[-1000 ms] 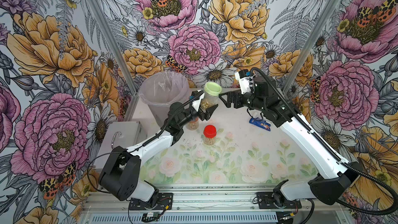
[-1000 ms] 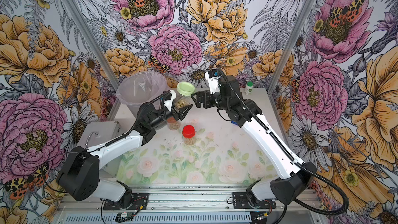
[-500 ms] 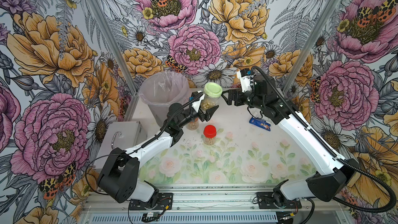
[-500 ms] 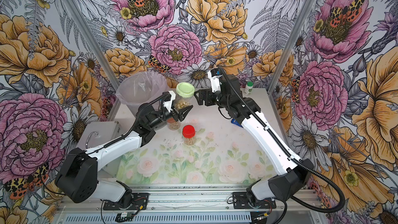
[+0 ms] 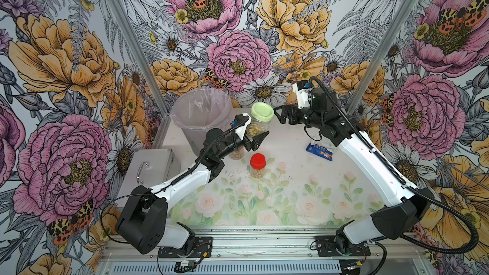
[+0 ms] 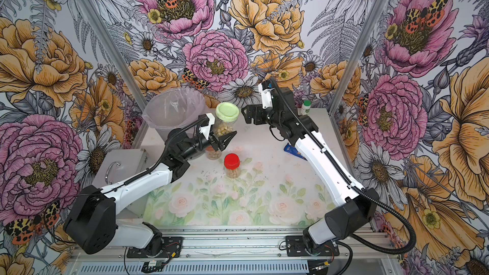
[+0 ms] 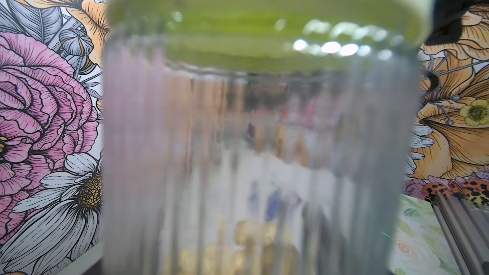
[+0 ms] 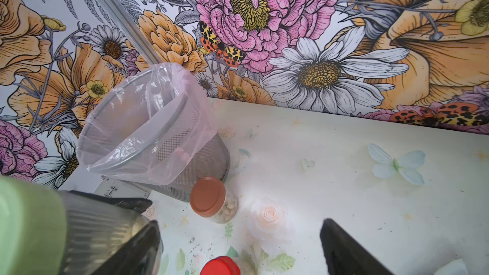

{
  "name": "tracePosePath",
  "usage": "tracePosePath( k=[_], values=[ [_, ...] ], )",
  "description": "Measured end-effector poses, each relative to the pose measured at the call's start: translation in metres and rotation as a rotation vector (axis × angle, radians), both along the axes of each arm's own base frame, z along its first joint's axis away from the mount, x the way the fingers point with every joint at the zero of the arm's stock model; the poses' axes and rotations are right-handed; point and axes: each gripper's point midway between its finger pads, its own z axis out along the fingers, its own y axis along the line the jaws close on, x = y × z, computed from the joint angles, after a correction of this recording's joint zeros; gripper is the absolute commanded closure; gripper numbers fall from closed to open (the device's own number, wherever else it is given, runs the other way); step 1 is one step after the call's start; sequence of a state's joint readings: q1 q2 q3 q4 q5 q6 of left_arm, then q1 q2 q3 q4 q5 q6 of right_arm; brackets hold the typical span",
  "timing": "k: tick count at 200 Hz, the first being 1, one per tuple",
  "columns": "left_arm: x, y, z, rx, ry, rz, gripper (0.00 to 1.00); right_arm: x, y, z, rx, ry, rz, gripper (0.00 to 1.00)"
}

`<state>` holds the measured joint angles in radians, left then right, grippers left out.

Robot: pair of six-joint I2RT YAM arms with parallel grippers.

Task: Empty moldy peanuts from jars
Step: Unscrew the lid from the jar.

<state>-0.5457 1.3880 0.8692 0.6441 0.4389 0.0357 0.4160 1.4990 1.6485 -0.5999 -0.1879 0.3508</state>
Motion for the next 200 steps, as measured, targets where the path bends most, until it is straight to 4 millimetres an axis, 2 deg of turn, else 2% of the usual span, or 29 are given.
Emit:
tracePosePath(
  k=[32, 51, 68, 110, 133, 156, 200],
  values=[
    [0.000, 0.000, 0.001, 0.004, -0.008, 0.001, 0.71, 0.009, -0.017, 0.002, 0.003, -0.004, -0.042, 0.05],
    [0.000, 0.000, 0.000, 0.010, -0.015, 0.002, 0.71, 0.005, -0.018, 0.009, 0.019, -0.011, -0.038, 0.06],
    [0.000, 0.000, 0.000, 0.014, -0.018, 0.003, 0.71, -0.006, -0.017, 0.023, 0.056, -0.026, -0.021, 0.07],
    [0.000, -0.001, -0.003, 0.019, -0.015, 0.002, 0.71, -0.048, -0.018, 0.075, 0.157, -0.115, 0.031, 0.06],
    [0.002, -0.002, -0.006, 0.023, -0.007, 0.000, 0.71, -0.067, -0.009, 0.095, 0.199, -0.158, 0.091, 0.05],
    [0.002, -0.003, -0.009, 0.028, 0.001, -0.002, 0.71, -0.076, 0.010, 0.096, 0.211, -0.157, 0.160, 0.05],
    [-0.001, -0.006, -0.009, 0.028, 0.001, -0.008, 0.71, -0.069, 0.037, 0.072, 0.188, -0.101, 0.214, 0.05]
  ],
)
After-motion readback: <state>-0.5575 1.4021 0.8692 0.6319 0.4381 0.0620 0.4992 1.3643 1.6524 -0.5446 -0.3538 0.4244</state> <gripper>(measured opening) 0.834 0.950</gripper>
